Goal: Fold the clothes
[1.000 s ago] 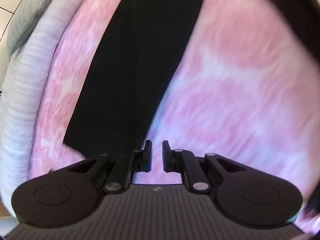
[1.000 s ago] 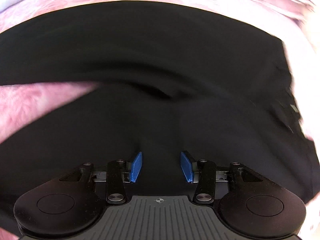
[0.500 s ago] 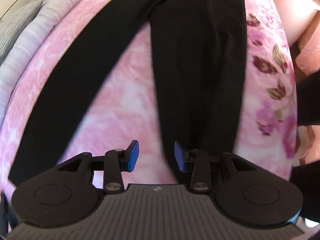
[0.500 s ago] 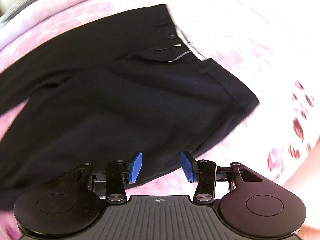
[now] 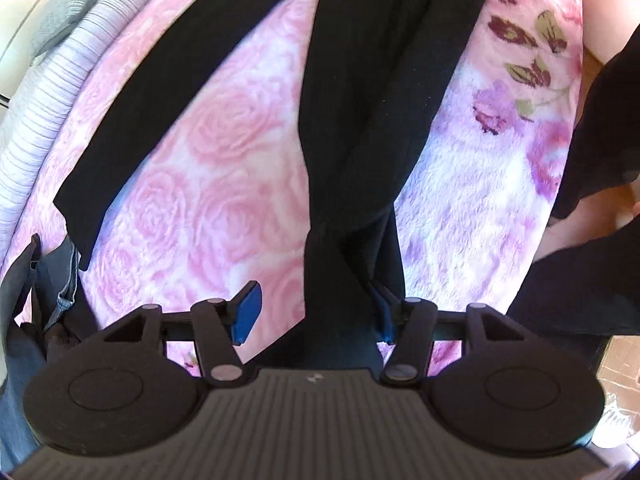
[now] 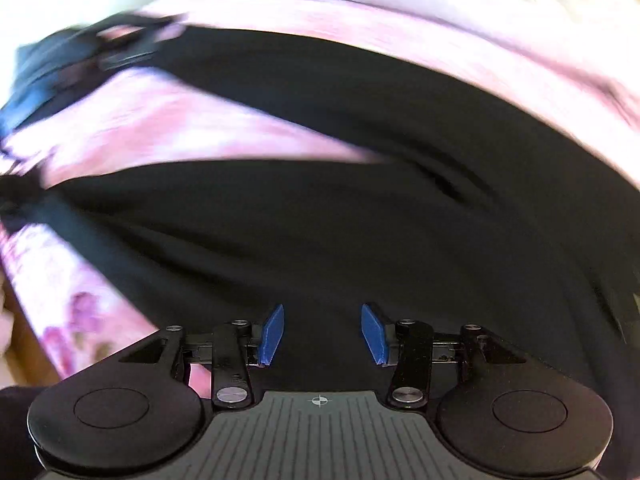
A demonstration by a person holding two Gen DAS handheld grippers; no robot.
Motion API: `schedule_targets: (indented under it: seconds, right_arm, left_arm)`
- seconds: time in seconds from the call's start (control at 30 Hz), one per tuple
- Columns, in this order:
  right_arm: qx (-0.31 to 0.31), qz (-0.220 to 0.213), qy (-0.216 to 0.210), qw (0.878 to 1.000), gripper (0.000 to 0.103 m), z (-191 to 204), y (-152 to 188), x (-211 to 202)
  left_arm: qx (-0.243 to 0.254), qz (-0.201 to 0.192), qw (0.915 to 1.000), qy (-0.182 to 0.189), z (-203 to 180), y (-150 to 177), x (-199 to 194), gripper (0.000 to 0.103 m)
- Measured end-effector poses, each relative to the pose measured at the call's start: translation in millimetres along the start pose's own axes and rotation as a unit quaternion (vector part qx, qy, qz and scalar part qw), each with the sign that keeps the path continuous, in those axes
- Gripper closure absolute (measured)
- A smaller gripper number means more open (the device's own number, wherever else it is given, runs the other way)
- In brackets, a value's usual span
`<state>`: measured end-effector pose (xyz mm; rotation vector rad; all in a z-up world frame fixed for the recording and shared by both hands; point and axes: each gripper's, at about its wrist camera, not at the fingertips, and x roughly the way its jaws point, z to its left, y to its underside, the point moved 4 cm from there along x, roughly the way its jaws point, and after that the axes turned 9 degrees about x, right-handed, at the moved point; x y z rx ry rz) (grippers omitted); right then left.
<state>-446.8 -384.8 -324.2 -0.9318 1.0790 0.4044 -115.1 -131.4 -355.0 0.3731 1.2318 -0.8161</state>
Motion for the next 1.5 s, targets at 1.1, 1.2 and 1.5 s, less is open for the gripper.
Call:
schedule_targets:
  seconds: [1.1,1.2,1.5]
  right_arm:
    - [-0.436,0.041,-0.076,0.896,0.102,281.0,47.2,79.8]
    - [-0.426,0.022,-0.067,0.902,0.102,280.8,41.5,70.8]
    - [-0.393,0.003,-0.040,0.919,0.102,300.5,11.7,118.4]
  left_arm:
    - [-0.135,-0.024,0.9743,0.178,114.2,120.4,61.3,0.085]
    - [-0.218,-0.056,0.9679,0.112,154.3,139.1,23.0,0.085]
    - [-0.370,0.033,0.9275,0.044,191.6,192.1,59.3,0.080]
